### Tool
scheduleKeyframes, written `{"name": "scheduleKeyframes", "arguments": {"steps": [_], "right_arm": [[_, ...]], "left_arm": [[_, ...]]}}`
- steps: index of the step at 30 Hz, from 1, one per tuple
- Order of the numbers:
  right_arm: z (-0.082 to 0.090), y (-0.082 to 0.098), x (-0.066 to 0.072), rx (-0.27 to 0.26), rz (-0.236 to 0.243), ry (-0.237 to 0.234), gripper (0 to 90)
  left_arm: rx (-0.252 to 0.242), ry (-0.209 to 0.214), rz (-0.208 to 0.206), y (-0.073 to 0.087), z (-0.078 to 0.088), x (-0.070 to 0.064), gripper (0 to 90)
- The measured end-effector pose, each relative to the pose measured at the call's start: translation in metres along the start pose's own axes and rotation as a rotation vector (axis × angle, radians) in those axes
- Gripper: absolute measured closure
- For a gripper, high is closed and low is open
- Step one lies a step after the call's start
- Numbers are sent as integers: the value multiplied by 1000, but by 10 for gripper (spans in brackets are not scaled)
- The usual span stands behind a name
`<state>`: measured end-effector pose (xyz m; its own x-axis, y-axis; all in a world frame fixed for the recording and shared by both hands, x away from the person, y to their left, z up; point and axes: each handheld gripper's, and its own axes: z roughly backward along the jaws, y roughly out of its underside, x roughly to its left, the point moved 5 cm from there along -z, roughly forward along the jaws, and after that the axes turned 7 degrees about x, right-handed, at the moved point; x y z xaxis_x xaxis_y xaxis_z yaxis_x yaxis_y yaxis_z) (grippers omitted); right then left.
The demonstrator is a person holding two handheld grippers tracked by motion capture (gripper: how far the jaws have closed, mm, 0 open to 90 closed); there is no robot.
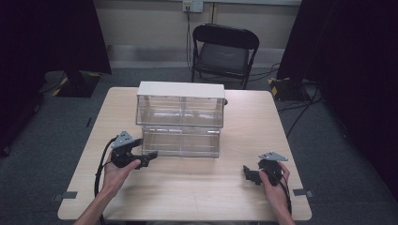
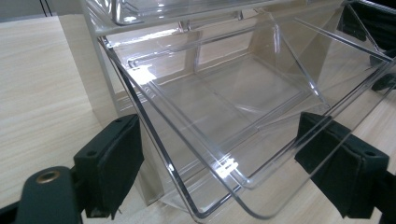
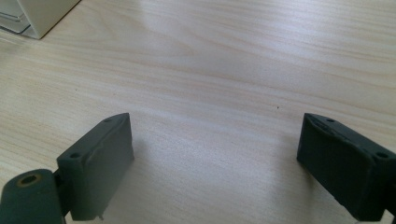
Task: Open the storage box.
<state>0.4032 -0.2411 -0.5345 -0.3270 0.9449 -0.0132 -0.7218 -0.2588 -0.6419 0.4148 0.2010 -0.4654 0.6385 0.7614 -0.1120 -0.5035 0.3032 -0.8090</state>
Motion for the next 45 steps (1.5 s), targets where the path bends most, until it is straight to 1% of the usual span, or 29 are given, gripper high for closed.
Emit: {"name": "scheduleKeyframes", "arguments": {"steps": [2,5,9,10,13,14,16,18,21,27,30,33,38,40,42,43,44,45], "right_arm": [[0,0,0,0,0,0,98],[0,0,0,0,0,0,98],[0,0,0,0,0,0,98],[0,0,0,0,0,0,98],[0,0,0,0,0,0,98],[0,0,0,0,1,0,98],[0,0,0,0,0,0,98],[0,0,0,0,0,0,98],[0,0,0,0,1,0,98],[0,0,0,0,0,0,98],[0,0,0,0,1,0,98],[0,0,0,0,0,0,98],[0,0,0,0,0,0,98],[0,0,0,0,0,0,98],[0,0,0,0,0,0,98],[0,0,0,0,0,0,98],[0,0,0,0,0,0,98],[0,0,0,0,0,0,98]], "left_arm": [[-7,1,1,-1,1,0,153],[9,4,3,-3,2,0,149],[-11,1,-6,-7,5,0,151],[-17,2,-1,-8,5,0,154],[-11,-4,-10,-9,6,0,155],[-19,-1,0,-10,5,0,155],[-19,-9,-7,-12,7,0,155],[-27,-6,1,-13,7,0,155],[-28,-7,-3,-14,6,0,155],[-36,-5,4,-16,6,0,155],[-30,-13,-9,-18,6,0,155],[-34,-10,2,-18,6,0,156],[-38,-8,4,-19,5,0,154],[-27,-13,1,-20,5,0,154],[-34,-10,-2,-22,6,0,158],[-31,-11,-4,-23,7,0,157],[-28,-5,5,-23,6,0,154],[-24,-8,0,-23,6,0,153]]}}
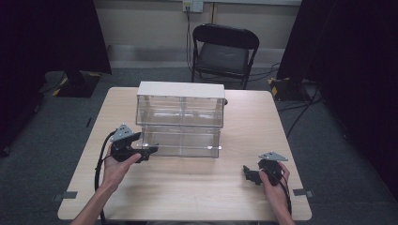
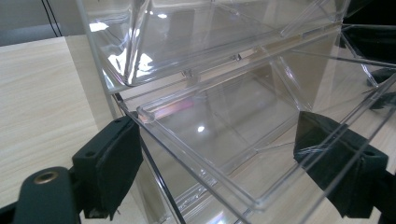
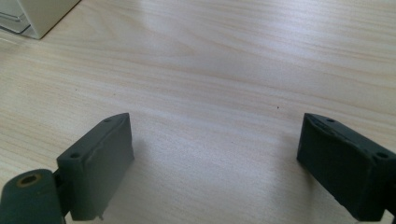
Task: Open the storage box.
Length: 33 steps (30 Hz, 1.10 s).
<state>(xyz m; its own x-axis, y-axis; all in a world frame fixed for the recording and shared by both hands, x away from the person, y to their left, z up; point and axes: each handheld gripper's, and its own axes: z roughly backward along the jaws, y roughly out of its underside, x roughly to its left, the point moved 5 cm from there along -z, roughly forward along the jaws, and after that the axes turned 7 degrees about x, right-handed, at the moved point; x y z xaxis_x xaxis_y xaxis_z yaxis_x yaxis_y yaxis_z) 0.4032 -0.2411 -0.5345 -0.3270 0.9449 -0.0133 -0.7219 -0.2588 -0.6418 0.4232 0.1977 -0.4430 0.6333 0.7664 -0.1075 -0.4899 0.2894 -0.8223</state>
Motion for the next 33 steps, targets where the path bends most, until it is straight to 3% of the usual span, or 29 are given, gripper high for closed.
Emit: {"name": "scheduleKeyframes", "arguments": {"steps": [20,33], "right_arm": [[0,0,0,0,0,0,98],[0,0,0,0,0,0,98]], "left_arm": [[-20,-13,5,-3,5,3,155],[-42,-16,39,-7,6,8,155]]}}
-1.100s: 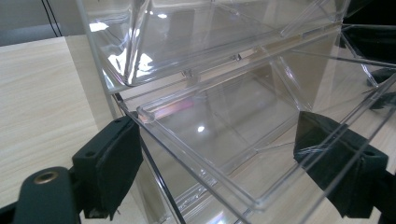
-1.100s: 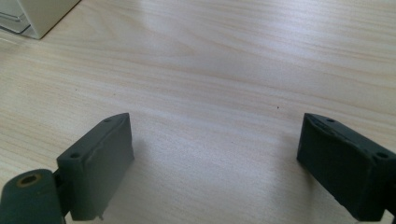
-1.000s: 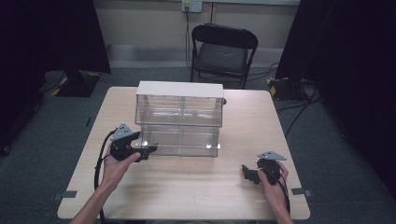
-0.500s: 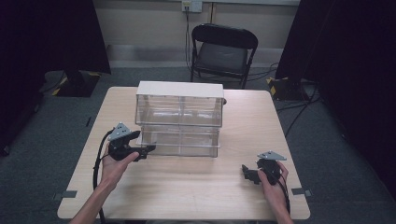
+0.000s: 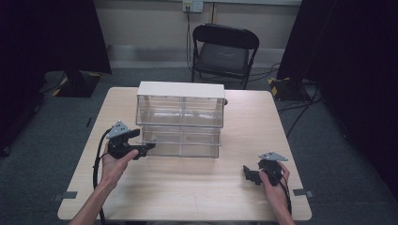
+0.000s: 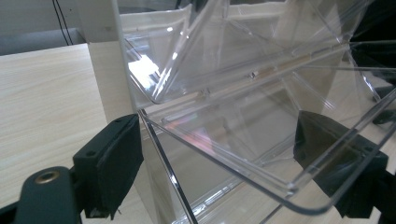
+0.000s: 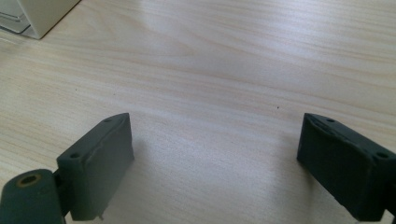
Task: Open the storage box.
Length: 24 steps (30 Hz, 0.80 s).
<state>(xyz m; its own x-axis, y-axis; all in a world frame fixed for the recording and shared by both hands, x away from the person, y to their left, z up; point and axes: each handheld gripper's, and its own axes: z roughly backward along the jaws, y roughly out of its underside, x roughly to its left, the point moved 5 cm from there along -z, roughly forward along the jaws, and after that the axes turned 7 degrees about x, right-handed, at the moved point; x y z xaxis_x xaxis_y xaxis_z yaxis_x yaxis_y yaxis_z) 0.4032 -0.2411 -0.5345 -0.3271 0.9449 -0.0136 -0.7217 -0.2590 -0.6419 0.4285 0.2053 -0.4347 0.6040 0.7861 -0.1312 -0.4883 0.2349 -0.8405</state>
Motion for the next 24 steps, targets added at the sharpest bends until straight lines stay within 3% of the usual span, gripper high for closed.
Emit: {"name": "scheduleKeyframes", "arguments": {"steps": [24], "right_arm": [[0,0,0,0,0,0,98]], "left_arm": [[-1,-7,-26,-13,0,-3,156]]}}
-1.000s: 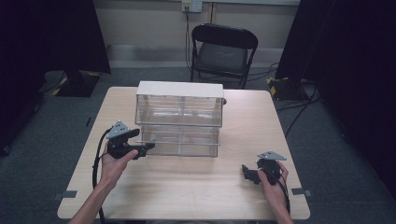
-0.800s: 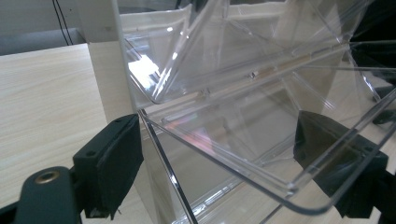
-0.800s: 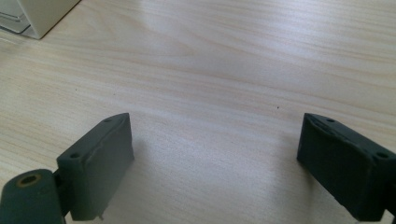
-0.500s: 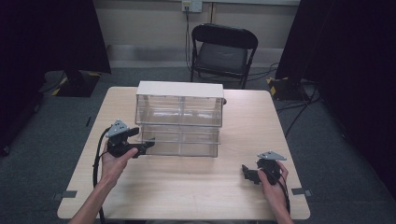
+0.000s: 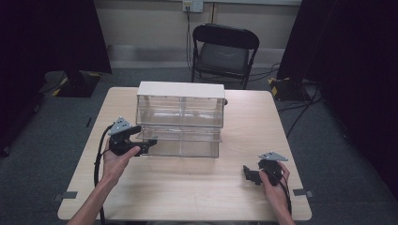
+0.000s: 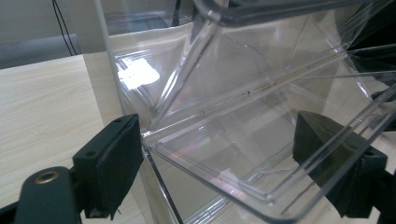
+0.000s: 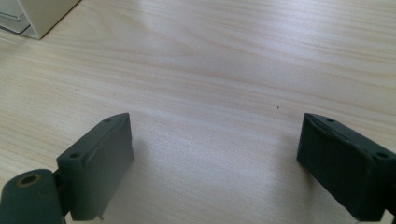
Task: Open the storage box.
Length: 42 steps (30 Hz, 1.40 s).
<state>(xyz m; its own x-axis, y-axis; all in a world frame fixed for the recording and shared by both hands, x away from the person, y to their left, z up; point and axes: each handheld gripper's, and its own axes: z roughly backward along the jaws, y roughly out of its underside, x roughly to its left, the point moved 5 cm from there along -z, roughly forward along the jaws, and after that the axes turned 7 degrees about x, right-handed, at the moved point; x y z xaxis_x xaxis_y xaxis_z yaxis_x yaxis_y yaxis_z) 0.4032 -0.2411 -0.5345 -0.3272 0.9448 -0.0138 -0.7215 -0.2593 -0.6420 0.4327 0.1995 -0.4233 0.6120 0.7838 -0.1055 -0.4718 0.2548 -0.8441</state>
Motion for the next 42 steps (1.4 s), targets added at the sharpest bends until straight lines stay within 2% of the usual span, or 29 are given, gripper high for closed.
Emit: {"name": "scheduleKeyframes", "arguments": {"steps": [25,34,42], "right_arm": [[0,0,0,0,0,0,98],[0,0,0,0,0,0,98],[0,0,0,0,0,0,98]], "left_arm": [[-12,8,-6,-7,3,-2,155],[-21,-3,0,-10,1,-2,148],[-14,-17,-3,-13,-1,-3,104]]}}
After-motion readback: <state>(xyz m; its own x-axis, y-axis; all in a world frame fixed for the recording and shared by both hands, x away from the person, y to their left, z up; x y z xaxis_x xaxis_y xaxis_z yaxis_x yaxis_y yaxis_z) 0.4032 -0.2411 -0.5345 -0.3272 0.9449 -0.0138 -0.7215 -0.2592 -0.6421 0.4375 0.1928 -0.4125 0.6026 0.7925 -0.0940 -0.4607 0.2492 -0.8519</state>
